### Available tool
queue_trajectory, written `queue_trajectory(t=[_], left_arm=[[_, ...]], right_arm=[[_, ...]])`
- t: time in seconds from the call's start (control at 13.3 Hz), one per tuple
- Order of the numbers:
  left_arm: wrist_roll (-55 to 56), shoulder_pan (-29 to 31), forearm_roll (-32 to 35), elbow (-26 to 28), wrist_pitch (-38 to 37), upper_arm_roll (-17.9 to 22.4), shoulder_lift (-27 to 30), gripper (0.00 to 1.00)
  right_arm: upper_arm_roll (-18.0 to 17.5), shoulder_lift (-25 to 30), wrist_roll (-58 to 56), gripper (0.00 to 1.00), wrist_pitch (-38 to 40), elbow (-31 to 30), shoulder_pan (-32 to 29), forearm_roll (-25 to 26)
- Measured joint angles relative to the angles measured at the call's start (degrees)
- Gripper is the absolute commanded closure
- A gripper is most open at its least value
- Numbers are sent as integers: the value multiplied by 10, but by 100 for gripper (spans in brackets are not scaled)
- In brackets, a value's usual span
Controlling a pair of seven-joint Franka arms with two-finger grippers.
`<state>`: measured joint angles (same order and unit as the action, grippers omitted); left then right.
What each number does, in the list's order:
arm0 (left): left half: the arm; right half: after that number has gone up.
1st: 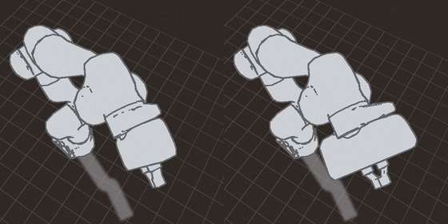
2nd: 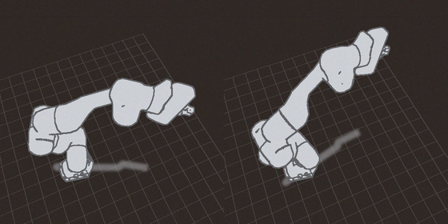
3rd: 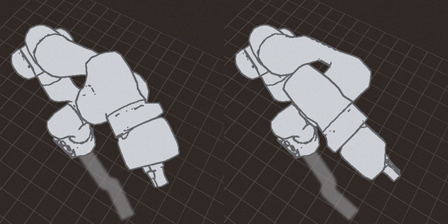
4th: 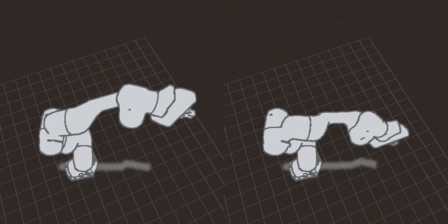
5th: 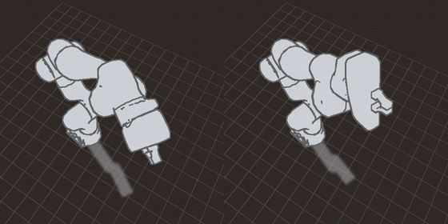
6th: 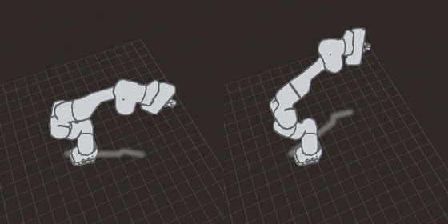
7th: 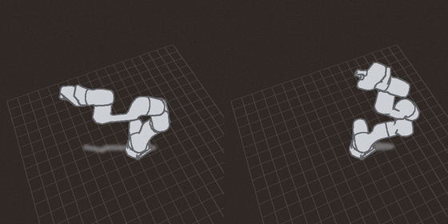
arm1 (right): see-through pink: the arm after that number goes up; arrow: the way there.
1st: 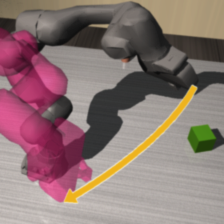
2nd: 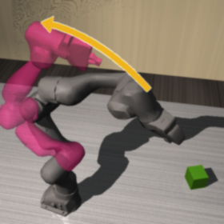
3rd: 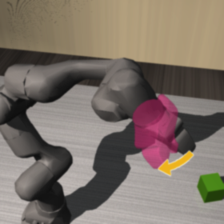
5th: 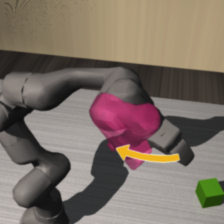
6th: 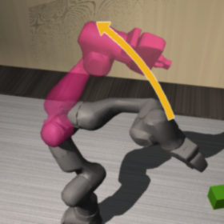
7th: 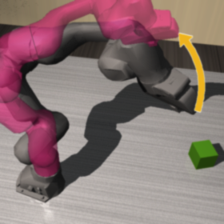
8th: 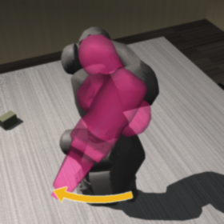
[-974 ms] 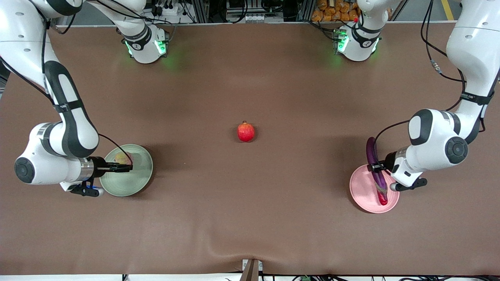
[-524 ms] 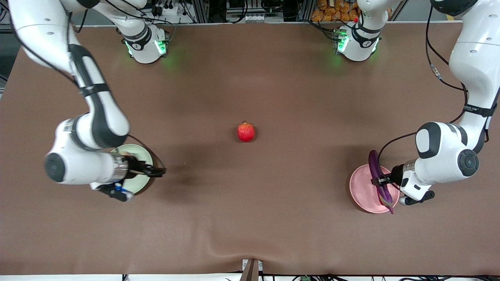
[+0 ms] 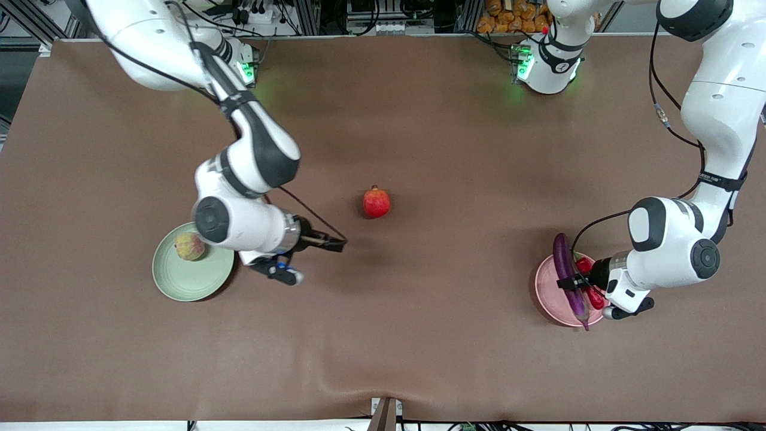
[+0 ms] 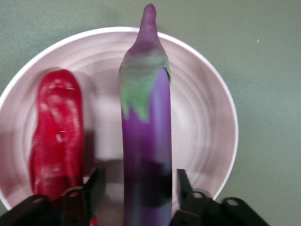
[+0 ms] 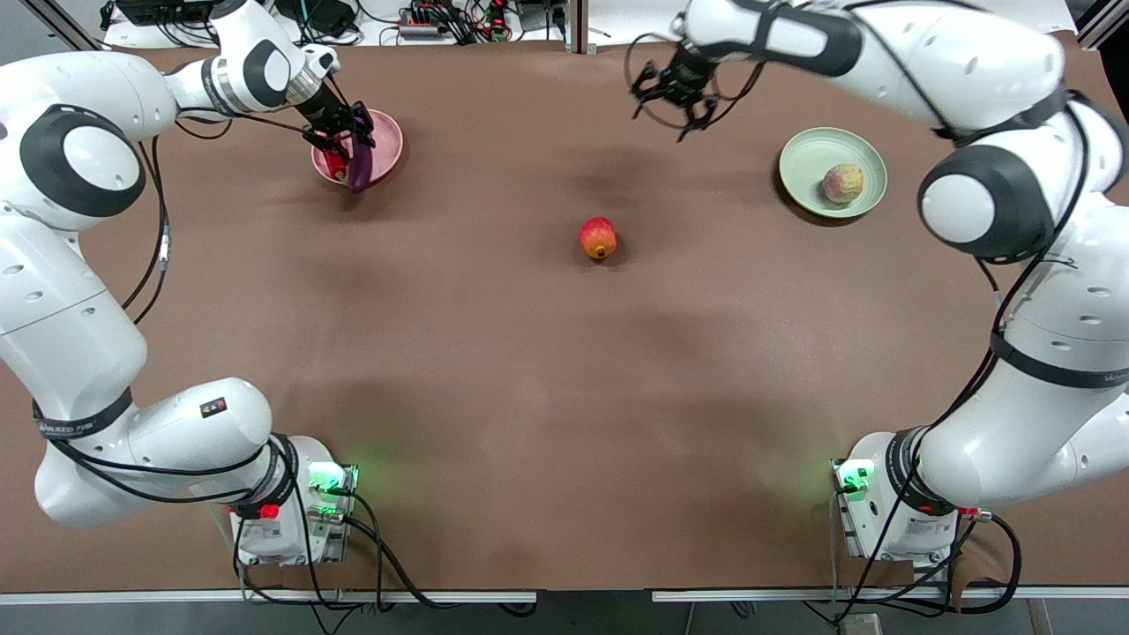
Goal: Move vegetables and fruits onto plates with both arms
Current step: 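Grasp the red apple with the right gripper while the left gripper opens, then carry the apple to the green plate while the left gripper withdraws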
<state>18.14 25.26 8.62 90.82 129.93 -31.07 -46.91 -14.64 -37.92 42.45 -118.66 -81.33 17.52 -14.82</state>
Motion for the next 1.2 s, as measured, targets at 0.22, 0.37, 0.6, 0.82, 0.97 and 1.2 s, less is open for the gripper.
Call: queue_trajectory(t=[0.22,0.37,0.6,0.82,0.97,1.2], left_arm=[[0,-4,0,-25,1,-6,7,0],[0,-3,0,-38,-9,-7,28,0],[-1,-1,1,-53,-29,-7,97,0],[-15,2,26,-84,-132,-7,189,0],[-21,1,51,-99,-224,-8,254,0],[-25,-1,49,-100,-341,-10,330,0]], right_arm=[[9,-27,25,0,-47,-27,77,22],[13,-30,31,0,-46,-39,93,36],[14,-30,66,0,-45,-56,107,64],[15,-31,93,0,-55,-72,131,80],[17,-33,104,0,-83,-85,143,89],[18,-50,121,100,-111,-92,156,135]])
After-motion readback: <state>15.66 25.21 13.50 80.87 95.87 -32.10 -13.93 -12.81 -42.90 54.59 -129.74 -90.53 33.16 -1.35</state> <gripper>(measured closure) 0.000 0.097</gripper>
